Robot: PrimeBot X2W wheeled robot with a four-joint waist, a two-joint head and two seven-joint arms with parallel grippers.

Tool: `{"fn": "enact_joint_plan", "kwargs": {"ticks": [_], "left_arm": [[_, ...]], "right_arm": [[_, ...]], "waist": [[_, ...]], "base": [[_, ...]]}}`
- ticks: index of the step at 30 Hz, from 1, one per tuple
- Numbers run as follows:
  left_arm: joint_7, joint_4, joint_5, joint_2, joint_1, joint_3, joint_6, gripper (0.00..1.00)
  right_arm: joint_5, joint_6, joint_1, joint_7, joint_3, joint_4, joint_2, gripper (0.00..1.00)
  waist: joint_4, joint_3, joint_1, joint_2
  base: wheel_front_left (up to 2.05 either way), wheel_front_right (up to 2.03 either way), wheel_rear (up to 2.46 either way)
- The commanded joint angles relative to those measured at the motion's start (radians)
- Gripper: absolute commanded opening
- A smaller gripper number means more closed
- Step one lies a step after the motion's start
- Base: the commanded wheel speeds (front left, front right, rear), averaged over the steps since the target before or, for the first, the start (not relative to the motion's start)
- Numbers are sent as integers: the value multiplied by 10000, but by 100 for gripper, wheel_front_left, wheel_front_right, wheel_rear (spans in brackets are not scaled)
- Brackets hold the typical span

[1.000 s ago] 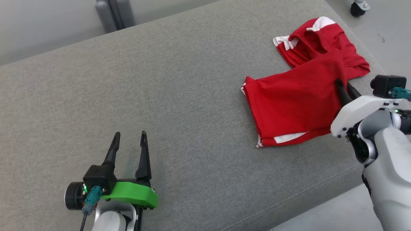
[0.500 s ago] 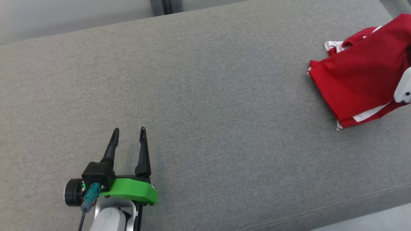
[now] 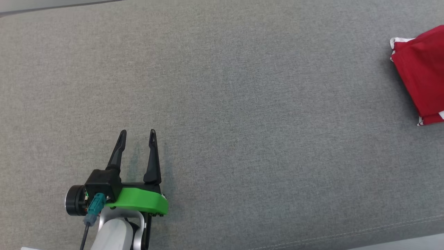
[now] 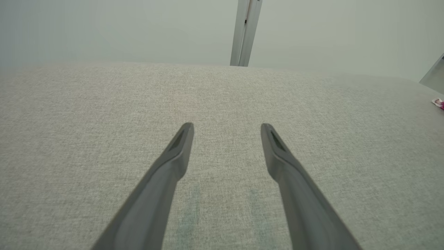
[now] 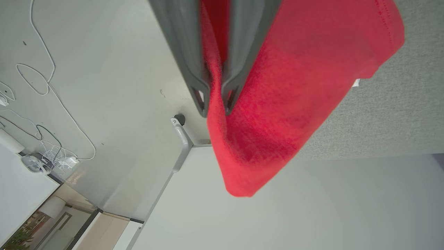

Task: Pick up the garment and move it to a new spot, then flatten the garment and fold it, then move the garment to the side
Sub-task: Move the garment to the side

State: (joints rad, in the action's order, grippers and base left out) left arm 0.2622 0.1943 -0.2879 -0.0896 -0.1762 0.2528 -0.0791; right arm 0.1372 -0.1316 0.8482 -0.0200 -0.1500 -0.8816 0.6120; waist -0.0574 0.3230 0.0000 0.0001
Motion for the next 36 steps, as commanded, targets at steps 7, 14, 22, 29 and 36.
{"fn": "enact_joint_plan", "kwargs": {"ticks": [7, 14, 22, 29, 36], "left_arm": [[25, -86, 156, -114, -273, 56, -50, 100], [25, -41, 129, -147, -364, 119, -74, 100], [-11, 68, -23, -164, -490, 98, -80, 100], [7, 678, -411, -72, -565, -105, 23, 100], [26, 1283, -766, 115, -311, -588, -102, 100]], "right_arm": [[-864, 19, 252, 1018, -1207, -923, -123, 100], [-1553, 19, 495, 1752, -1790, -1511, -575, 100], [-1400, 19, 813, 2367, -1099, -1459, -1258, 100], [-814, 19, 503, 2652, -45, -1145, -2090, 100], [-159, 19, -540, 2838, 1052, -402, -3262, 100]], "waist": [[200, 461, 0, -1], [126, 450, 0, -1], [-120, -60, 0, -1], [-296, -963, 0, -1], [-298, -1851, 0, -1]], "base": [[0, 0, 0], [0, 0, 0], [0, 0, 0], [0, 0, 0], [0, 0, 0]]}}
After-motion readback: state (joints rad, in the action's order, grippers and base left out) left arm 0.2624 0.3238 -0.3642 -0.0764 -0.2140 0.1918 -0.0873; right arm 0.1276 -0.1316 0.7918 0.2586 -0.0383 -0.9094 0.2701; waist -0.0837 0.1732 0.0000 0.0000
